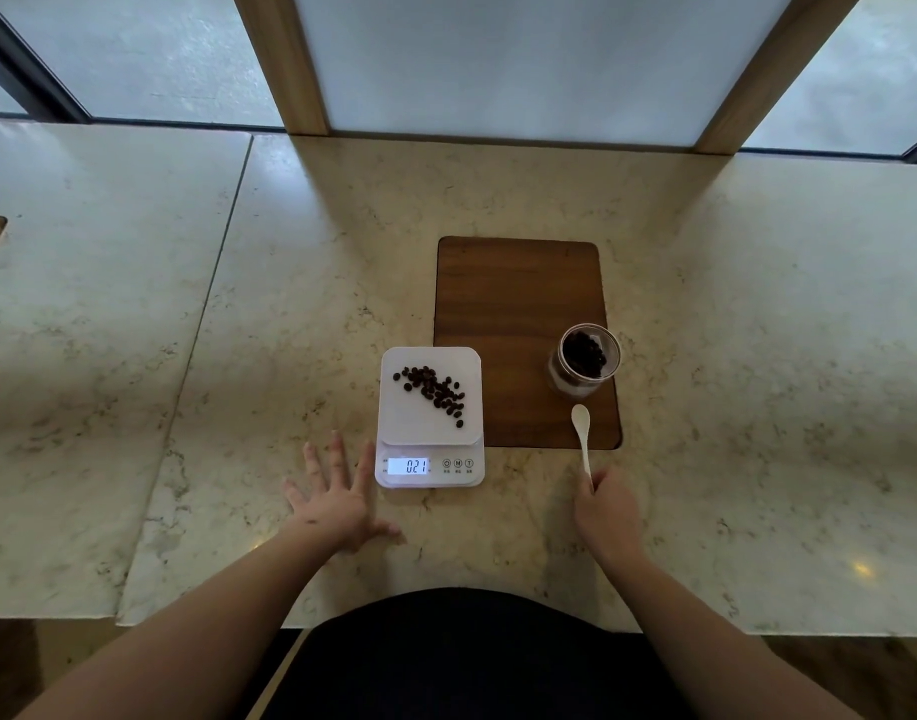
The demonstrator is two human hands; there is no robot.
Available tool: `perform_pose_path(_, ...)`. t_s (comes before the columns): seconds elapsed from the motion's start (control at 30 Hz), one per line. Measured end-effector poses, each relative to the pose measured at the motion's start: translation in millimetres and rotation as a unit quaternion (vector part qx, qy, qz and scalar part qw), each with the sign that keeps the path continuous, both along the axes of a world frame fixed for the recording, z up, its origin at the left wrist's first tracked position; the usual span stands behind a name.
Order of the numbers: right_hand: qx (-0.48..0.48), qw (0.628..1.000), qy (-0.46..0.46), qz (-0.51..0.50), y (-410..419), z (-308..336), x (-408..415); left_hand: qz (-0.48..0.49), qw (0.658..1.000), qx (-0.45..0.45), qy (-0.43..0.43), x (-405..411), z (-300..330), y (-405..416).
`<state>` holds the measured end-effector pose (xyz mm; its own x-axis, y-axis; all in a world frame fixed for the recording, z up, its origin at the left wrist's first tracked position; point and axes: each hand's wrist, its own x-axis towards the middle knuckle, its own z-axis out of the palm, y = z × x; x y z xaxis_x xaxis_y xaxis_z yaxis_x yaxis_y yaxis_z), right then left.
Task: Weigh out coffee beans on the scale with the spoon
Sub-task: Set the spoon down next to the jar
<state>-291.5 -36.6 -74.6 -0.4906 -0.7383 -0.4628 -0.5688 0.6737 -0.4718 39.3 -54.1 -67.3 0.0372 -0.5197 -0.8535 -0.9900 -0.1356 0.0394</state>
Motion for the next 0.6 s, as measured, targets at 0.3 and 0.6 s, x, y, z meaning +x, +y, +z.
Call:
perform_pose_path(0.3, 0.07, 0.967, 0.124, 0.21, -9, 3, -6, -0.002, 1.0, -0.007, 0.005, 1, -1, 1)
perform_pose_path(0.6, 0.115, 0.937, 0.184, 0.276, -20, 7, -5, -0.001, 1.0, -0.017, 0.009, 2, -2, 2)
